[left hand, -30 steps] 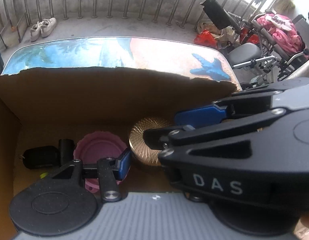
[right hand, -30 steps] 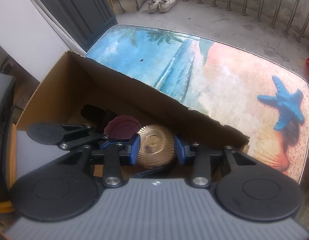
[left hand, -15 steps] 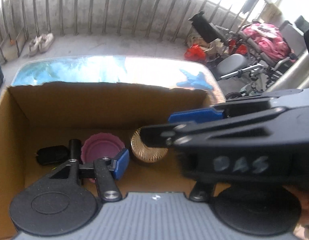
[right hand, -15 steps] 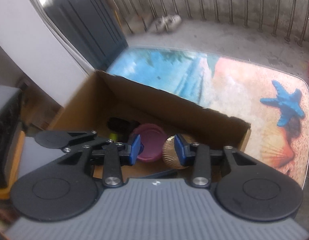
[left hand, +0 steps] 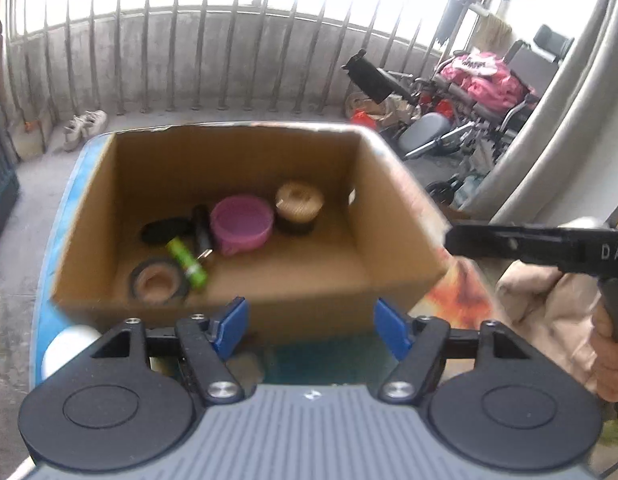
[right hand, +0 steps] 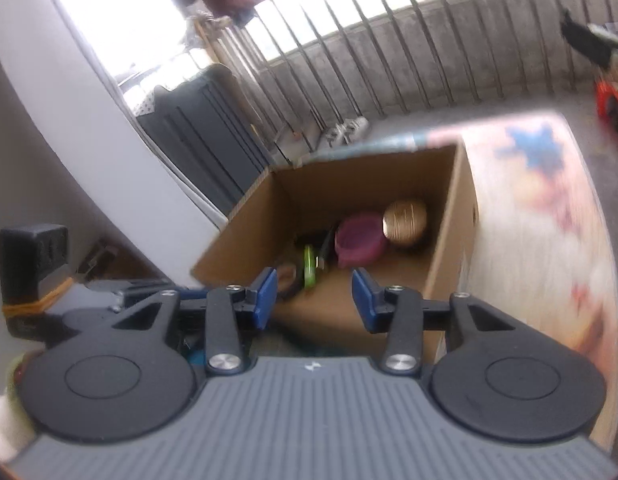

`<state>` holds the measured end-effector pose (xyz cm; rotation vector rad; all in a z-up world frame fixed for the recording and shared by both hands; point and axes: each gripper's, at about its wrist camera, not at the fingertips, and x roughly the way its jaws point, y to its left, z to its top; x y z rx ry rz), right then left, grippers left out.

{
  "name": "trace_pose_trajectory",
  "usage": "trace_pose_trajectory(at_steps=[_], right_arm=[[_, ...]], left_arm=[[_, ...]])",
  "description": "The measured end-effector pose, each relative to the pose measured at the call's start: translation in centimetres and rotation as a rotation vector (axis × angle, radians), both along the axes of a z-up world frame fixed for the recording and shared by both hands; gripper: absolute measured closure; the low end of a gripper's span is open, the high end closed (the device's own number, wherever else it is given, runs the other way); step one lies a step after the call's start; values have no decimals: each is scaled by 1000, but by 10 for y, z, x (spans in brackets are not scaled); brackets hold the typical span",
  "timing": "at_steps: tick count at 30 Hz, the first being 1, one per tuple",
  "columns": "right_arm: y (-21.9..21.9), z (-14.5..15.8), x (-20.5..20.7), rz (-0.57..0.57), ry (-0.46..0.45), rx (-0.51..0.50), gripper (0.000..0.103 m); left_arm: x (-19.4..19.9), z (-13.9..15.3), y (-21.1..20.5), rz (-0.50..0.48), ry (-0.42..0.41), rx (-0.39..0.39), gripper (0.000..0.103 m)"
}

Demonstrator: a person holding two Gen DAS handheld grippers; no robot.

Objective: Organize rigid objects
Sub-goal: 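Move the open right tool to the white charger plug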

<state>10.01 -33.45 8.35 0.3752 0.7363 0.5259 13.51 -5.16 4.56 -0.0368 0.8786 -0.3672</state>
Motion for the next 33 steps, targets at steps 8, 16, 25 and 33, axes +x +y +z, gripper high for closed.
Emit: trace_pose_trajectory(at_steps=[8,16,25,33], right_arm=[[24,-65,-38,-27,114,109,62],[78,-94,-17,24,188,106,60],[104,-105,23,74,233,103,59],[112,-119,43,96,264,116,58]], left_arm=[[-52,-36,7,-46,-56,130,31],[-59,-82,-7,-22,-141,308,32],[-42,-103,-10,-4,-136,322,32],[-32,-111,-11,8,-123,318,32]])
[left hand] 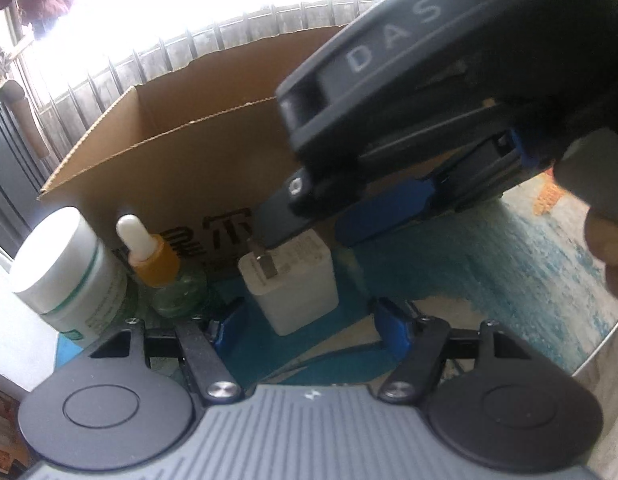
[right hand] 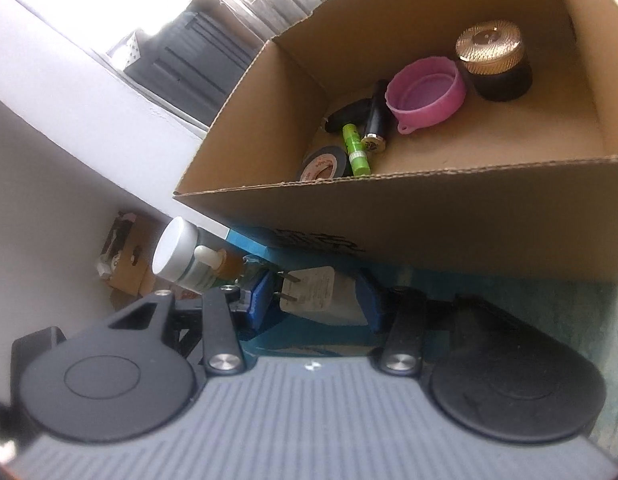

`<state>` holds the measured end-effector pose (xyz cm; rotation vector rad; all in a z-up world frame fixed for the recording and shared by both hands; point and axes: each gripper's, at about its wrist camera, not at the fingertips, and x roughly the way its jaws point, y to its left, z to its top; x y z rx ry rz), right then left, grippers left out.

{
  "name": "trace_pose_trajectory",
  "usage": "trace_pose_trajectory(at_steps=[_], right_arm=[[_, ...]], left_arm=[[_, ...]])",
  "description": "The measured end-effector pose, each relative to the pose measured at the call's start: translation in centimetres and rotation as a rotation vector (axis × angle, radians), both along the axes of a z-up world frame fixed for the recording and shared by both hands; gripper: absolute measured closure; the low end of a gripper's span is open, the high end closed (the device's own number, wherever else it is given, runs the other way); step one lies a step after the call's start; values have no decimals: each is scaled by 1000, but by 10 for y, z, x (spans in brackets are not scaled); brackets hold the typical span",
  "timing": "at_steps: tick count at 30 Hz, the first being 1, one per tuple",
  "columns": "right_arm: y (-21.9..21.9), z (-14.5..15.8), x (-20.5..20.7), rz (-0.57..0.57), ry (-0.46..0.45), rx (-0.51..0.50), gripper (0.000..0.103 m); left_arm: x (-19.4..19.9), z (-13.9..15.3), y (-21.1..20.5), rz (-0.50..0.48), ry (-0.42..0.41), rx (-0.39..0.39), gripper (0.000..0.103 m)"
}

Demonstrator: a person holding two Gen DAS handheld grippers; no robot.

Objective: Organize rigid objects
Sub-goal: 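Move the open right tool to the white charger plug, then close the right tool on the white charger plug and lift it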

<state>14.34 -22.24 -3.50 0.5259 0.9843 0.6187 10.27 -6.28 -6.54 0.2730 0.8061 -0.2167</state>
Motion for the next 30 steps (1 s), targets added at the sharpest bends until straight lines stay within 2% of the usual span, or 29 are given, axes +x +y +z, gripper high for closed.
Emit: trace_pose_trajectory(at_steps=[6,12,16,19,23,30], right_arm=[[-2,-8,0,3,29,20,56],[-10,-8,-8,-7,31,-6,54],[-15,-9,-13,-21,32,5,54],[-16,-11,-14,-20,31,7,53],[-15,-13,-13,-21,33,13,53],[-12,-16,-12,-22,35,10,51]], left_arm=[[-3,-1,-4,-36,-10,8,32],[-24,2,6,-115,-3,-37,32],[-26,4,11,-107,-36,2,32],[-23,3,15,-114,-20,6,32],[-20,0,17,-114,-9,21,37],[-24,-4,25,-105,-21,19,53]])
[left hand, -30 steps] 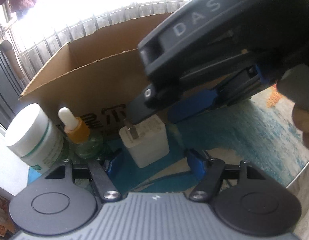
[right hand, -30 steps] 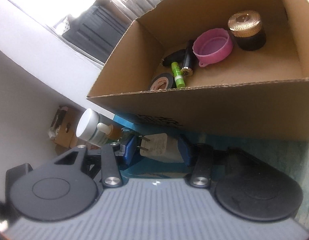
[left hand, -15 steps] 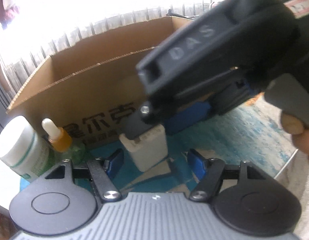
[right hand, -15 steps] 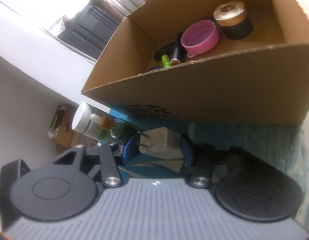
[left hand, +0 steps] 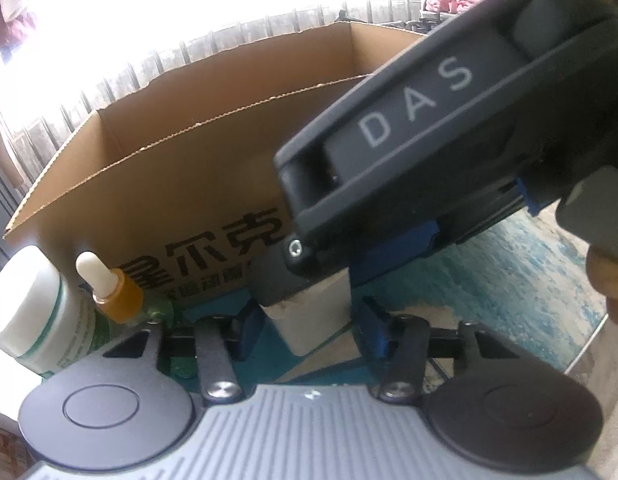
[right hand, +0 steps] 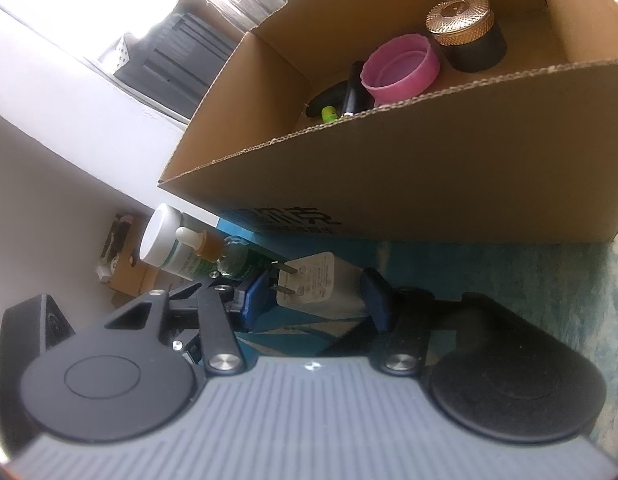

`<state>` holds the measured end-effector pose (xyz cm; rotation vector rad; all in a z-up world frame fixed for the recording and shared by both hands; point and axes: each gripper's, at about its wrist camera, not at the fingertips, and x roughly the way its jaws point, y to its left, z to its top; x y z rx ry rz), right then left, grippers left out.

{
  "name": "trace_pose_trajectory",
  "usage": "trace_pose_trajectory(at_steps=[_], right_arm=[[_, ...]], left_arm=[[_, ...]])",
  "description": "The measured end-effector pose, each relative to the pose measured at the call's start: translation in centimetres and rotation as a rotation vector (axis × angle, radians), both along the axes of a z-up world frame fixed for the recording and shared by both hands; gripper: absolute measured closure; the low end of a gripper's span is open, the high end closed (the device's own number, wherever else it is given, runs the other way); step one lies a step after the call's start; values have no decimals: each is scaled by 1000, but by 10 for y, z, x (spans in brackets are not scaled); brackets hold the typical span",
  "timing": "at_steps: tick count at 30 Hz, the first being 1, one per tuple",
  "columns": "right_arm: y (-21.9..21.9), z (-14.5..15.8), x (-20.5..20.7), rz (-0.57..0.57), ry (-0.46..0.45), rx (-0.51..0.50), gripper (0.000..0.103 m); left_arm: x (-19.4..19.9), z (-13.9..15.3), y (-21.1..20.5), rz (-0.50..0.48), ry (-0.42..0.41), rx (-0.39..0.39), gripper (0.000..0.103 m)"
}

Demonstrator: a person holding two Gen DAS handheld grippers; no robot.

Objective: Organize rigid objects
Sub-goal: 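Close the right tool on the white charger plug and lift it, then carry the charger plug into the box and open the right tool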

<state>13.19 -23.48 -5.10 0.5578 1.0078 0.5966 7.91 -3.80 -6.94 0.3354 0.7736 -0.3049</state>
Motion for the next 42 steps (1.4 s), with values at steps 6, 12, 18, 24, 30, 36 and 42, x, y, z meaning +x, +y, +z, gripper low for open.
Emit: trace_pose_trajectory(at_steps=[6,12,18,24,30,36,42], right_arm=[[4,0,-2,-8,-3,-7,52],[6,9,-14,-10,-19,-18,52],[3,26,-27,-17,-59,-12,53],[-3,50,-39,-15,-99,4,53],[-7,104,-42,5,-230,-10,53],[-12,145,2,47,-292,-72,52],[-20,134,83,99,-146,-121,52]], left_arm=[[-7,-1,8,8,-4,-17,53],[-22,8,16,10,-22,-19,56],[-39,21,20,17,-50,-12,56],[-57,42,14,20,-94,0,56],[-62,86,14,31,-199,15,56],[-21,108,2,56,-210,4,56],[97,96,-30,94,35,-78,56]])
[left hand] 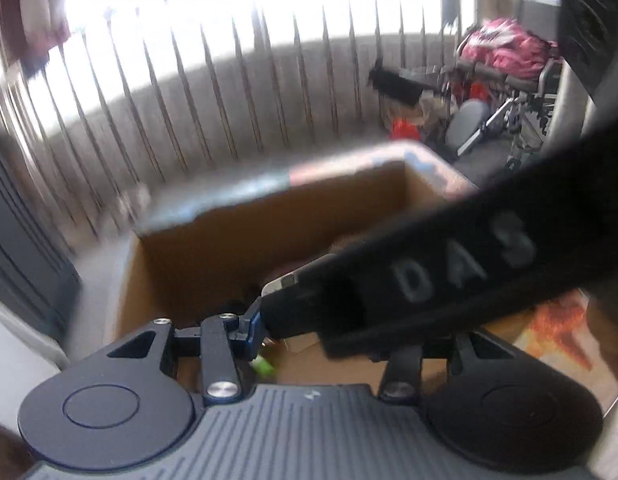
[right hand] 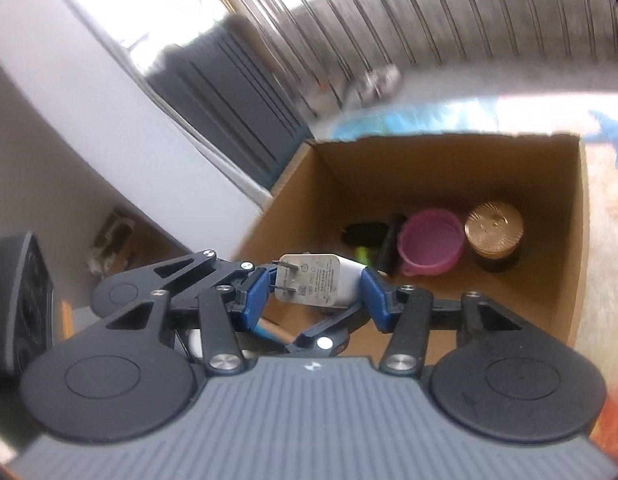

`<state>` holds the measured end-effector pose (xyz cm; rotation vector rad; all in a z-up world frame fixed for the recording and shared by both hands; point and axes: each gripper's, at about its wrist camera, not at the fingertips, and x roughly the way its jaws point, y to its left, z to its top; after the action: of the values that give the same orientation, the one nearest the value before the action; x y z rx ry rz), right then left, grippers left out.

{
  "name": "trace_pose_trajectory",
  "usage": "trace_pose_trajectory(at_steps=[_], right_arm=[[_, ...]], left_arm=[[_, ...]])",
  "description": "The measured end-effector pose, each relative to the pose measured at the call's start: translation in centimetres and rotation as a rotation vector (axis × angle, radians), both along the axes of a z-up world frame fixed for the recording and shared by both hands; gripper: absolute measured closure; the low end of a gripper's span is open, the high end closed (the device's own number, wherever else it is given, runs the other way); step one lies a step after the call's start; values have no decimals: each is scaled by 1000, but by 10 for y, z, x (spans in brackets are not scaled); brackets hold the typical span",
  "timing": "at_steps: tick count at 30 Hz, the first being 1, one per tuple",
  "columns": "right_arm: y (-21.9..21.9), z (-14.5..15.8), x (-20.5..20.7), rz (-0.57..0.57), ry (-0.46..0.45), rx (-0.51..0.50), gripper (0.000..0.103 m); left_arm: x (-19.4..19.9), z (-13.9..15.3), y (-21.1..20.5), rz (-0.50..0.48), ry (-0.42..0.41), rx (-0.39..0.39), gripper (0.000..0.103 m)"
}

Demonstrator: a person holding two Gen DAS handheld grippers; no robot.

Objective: Organize rigid objects
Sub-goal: 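Carry the charger plug into the box and open the right tool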

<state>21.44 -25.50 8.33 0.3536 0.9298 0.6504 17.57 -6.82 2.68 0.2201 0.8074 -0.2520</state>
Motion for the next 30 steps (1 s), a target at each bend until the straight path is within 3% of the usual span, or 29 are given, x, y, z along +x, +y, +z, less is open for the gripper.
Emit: trace_pose_trajectory(at_steps=[4,5,7,10,16,22,26,30], right_arm=[[-5,-29,48,11,137,-15,52],[-6,-37,58,13,167,-23,52],[-6,-52,71,20,223,-25,53],[-6,-70,85,33,286,-27,53],[0,-88,98,51,343,-26,53],[2,-93,100,42,352,-12,53],[-2,-82,94,29,325,27,51],[-14,-58,74,-9,266,75,50]], left_arm=[[38,-24,3,32,165,-43,56],[48,-26,-17,41,197,-50,56],[72,-43,-17,54,249,-45,56],[94,-60,-13,68,291,-18,56],[100,-57,-11,87,333,-23,54],[103,-53,-10,85,325,-20,53],[94,-43,-10,84,262,-6,39],[71,-24,-8,82,171,0,33]])
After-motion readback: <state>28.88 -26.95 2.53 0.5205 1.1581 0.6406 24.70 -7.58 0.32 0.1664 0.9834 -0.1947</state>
